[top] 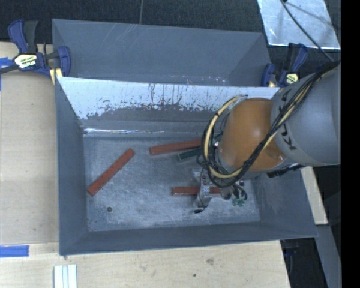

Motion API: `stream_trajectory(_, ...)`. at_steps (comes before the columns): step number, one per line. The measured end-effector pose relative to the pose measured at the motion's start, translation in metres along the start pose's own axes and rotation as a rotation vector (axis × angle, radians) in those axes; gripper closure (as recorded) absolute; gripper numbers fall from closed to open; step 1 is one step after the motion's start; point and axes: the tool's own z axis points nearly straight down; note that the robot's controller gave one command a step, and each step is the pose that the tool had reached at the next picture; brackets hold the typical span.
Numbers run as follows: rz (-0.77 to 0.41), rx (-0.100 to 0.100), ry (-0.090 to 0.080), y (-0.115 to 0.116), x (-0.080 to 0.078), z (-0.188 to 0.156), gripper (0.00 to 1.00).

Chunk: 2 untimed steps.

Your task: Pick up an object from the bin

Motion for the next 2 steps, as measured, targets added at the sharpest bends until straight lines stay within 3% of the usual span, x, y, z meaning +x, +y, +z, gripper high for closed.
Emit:
stream_trajectory(1,-0.002,0.000,-0.001,0.000,-0.002,-0.032,1.00)
stream_trajectory(2,-0.003,0.000,0.000,0.000,-0.003,-0.043,1.00)
